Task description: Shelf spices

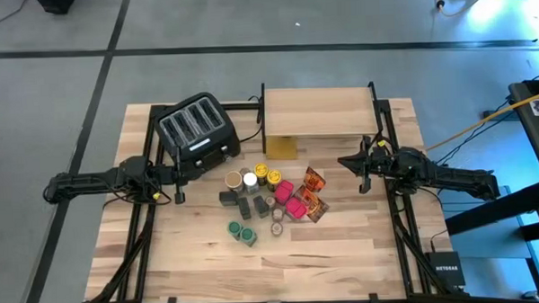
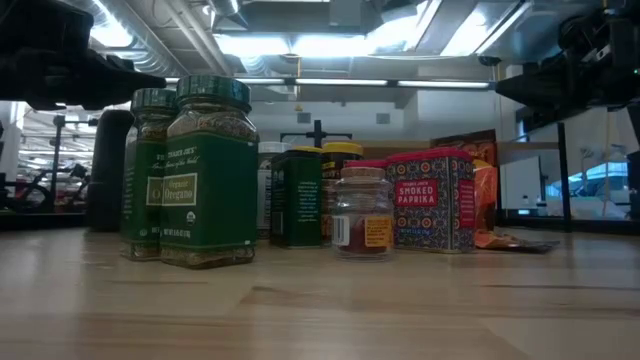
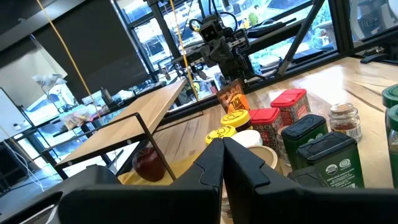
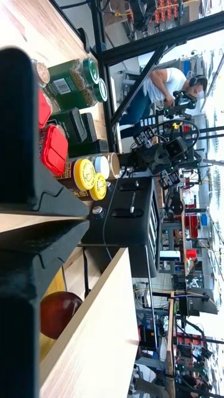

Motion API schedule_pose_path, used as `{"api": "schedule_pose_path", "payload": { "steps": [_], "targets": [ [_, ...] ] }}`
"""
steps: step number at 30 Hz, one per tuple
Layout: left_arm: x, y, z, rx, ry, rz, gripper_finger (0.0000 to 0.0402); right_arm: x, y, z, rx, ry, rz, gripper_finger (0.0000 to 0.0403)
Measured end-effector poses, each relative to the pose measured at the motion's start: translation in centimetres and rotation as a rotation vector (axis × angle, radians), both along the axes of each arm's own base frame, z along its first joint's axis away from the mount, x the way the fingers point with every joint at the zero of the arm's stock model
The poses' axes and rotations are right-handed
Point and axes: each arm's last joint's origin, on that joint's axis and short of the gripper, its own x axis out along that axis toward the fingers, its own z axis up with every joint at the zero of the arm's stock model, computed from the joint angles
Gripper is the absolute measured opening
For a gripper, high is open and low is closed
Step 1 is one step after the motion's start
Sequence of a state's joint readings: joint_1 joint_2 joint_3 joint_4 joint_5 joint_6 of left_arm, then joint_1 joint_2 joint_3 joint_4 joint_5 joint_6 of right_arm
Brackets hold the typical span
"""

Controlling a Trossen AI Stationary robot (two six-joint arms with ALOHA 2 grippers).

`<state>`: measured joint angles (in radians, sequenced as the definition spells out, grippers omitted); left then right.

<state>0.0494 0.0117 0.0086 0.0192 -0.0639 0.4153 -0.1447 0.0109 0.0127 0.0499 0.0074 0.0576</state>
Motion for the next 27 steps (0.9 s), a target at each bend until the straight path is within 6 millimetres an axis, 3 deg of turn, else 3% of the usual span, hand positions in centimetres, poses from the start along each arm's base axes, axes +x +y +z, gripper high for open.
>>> {"api": "schedule_pose_path", "payload": {
  "steps": [9,23,27],
  "targets": [
    [0.0,0.0,0.0,0.0,0.0,0.0,0.0001,0.0,0.0,0.01,0.001,-0.001,0.001,0.0026],
    [0.0,0.0,0.01,-0.009,-0.001,0.0,0.0001,-0.01,0.0,0.14,0.17,-0.041,0.011,0.0026],
    [-0.01,-0.03,0.35,-0.129,-0.051,-0.011,0.0001,-0.02,0.01,0.27,0.195,-0.058,0.014,0.0026]
  ]
}}
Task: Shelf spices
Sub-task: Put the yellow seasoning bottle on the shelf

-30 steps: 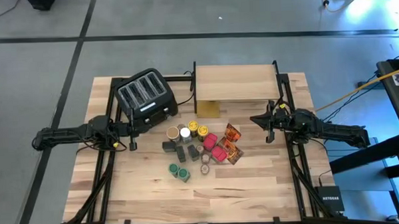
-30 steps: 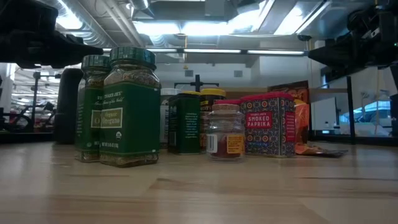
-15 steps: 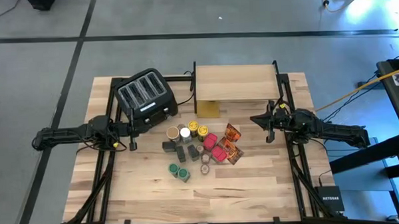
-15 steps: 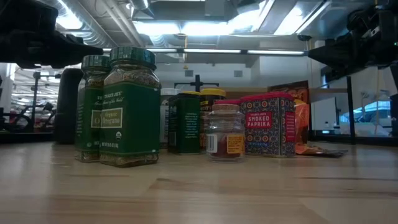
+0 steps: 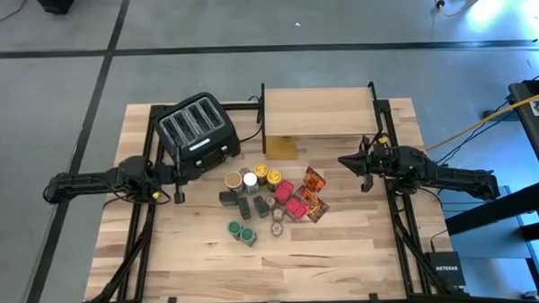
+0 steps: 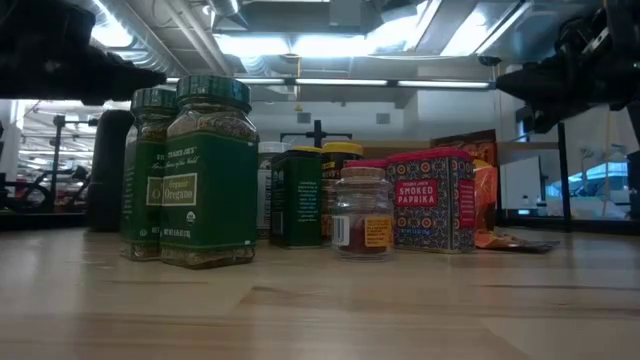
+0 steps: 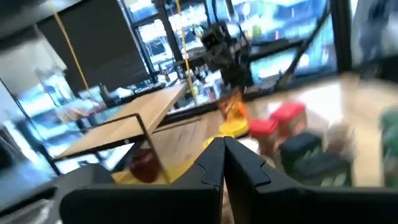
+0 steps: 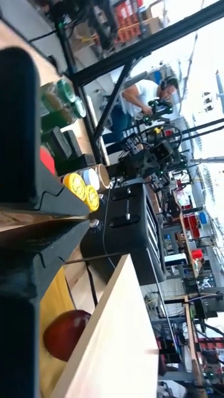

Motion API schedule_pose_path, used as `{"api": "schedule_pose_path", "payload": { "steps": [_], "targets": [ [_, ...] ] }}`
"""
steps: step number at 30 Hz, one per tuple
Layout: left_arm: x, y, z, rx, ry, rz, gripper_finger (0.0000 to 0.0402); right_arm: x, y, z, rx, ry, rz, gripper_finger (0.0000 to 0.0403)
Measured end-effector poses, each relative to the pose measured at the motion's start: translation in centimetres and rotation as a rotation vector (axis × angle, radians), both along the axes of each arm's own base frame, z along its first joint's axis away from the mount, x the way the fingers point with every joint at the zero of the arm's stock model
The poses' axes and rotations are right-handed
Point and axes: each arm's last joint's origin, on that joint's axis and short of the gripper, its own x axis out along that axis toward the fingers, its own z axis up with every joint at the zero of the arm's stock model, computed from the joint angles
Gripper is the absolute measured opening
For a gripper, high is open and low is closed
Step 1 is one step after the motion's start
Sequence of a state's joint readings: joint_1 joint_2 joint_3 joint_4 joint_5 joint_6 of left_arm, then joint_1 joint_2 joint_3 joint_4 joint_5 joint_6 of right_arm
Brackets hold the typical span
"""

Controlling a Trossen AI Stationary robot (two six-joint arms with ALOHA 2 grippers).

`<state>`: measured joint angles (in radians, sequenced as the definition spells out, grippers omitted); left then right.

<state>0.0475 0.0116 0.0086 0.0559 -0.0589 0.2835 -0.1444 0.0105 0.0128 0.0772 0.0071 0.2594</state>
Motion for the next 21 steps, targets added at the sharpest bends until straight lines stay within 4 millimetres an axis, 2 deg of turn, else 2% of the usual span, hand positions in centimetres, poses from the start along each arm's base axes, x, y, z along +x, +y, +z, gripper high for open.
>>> {"api": "schedule_pose_path", "payload": {
  "steps": [4,7,11,15,21],
  "targets": [
    [-0.1,-0.1,0.7,-0.273,-0.093,-0.048,0.0001,0.0,0.0,0.0,0.061,-0.014,0.005,0.0026],
    [-0.2,-0.1,1.3,-0.373,-0.173,-0.071,0.0001,0.0,0.0,0.0,0.054,-0.013,0.004,0.0026],
    [-0.3,-0.1,2.1,-0.348,-0.255,-0.084,0.0001,0.0,0.0,0.1,0.033,-0.015,-0.007,0.0026],
    [-0.6,-0.1,2.9,-0.328,-0.33,-0.095,0.0001,-0.1,-0.1,0.9,0.008,-0.099,-0.026,0.0026],
    [-0.3,0.0,5.1,-0.329,-0.321,-0.062,0.0001,-0.4,0.0,2.2,-0.109,-0.215,-0.042,0.0026]
  ]
}}
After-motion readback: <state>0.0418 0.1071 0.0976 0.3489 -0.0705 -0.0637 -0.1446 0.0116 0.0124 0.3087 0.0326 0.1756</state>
